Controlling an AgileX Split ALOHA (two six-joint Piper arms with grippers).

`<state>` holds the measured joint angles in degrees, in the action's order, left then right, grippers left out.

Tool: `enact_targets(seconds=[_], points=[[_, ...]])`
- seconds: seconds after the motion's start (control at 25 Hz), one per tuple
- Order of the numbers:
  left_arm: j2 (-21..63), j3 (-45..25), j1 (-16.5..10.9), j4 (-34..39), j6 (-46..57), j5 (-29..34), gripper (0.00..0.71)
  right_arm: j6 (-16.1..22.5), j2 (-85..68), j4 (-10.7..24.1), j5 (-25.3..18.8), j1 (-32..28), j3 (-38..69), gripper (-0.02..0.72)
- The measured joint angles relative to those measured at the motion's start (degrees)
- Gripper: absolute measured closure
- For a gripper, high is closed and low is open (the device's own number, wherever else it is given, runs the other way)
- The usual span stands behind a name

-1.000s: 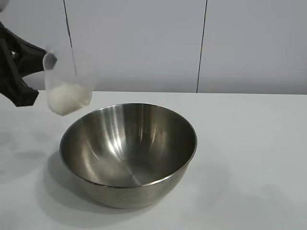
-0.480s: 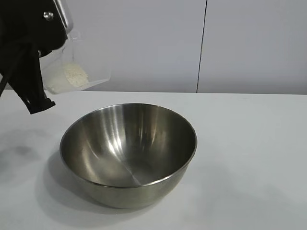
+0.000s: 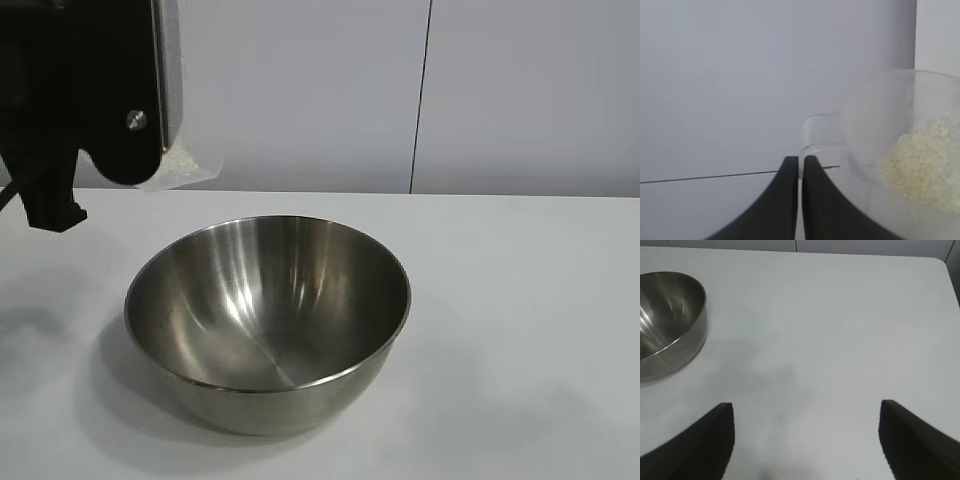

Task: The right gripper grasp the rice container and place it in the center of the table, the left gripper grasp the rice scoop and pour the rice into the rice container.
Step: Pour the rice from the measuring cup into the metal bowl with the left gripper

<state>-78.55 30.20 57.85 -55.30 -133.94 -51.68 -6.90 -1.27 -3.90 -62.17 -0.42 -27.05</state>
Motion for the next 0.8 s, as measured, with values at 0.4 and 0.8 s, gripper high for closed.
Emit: enact_targets(seconds=[0.4, 0.8], points=[[-16.4, 6.2, 0.0, 0.0, -6.4, -5.9, 0.701, 0.0, 0.0, 0.0, 0.0, 0.0, 0.0, 0.159], [-21.5, 8.8, 0.0, 0.0, -14.9, -12.3, 0.701, 0.0, 0.0, 0.0, 0.0, 0.0, 0.0, 0.159]])
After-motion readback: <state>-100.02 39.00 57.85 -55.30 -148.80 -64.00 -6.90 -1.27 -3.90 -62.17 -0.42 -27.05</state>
